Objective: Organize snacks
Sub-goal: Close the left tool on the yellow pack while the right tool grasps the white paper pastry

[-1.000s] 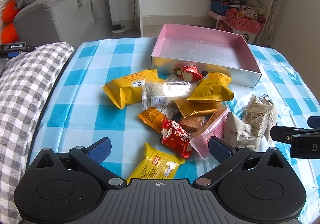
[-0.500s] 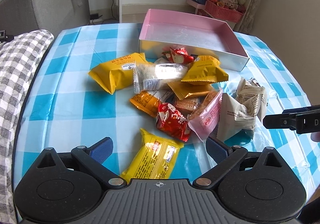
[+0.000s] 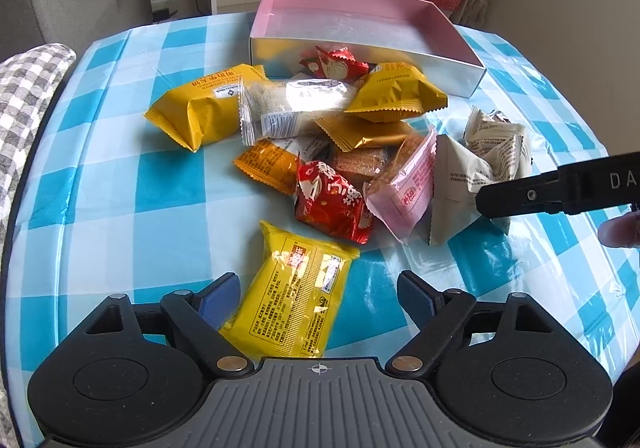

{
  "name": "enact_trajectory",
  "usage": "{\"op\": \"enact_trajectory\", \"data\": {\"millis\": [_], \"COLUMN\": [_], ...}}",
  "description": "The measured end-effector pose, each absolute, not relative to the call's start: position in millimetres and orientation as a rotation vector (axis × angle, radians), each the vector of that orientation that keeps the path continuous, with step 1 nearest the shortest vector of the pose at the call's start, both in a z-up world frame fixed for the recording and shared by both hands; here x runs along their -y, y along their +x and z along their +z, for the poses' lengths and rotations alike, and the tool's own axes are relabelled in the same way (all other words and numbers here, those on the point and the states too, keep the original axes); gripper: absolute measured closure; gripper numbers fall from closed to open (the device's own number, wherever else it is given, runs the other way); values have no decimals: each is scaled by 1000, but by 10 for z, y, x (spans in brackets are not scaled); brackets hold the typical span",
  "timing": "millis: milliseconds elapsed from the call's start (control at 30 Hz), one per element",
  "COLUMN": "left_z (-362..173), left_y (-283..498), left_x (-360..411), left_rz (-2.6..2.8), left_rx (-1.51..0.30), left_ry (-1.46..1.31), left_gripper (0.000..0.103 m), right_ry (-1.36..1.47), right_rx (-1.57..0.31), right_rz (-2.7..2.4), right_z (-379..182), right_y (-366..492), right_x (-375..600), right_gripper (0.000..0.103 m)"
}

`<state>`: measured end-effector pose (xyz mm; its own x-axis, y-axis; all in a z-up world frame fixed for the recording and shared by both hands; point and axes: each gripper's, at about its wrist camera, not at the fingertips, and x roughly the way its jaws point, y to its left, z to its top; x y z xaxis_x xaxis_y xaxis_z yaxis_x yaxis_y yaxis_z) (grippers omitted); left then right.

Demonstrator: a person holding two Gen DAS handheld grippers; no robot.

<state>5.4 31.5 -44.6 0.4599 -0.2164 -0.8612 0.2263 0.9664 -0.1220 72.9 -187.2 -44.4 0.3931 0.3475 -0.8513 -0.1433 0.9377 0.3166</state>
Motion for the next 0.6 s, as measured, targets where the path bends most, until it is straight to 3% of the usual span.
{"op": "enact_trajectory", "data": {"millis": [400, 567, 600], "left_z": [-556, -546, -543], "left_y": [71, 69, 70], "left_x": [-321, -326, -328], "left_rz": [-257, -244, -243], "left_rx": [-1071, -1064, -1063], "left_ry": [75, 90, 90], "left_gripper": [42, 56, 56], "right_ry": [248, 240, 233], "right_rx": [-1162, -1154, -1150], "right_rz": [257, 248, 247], "right_z": [-585, -610, -604], "right_y": [854, 861, 856], "right_x": [1825, 1814, 1810], "right_gripper": [25, 27, 31]}}
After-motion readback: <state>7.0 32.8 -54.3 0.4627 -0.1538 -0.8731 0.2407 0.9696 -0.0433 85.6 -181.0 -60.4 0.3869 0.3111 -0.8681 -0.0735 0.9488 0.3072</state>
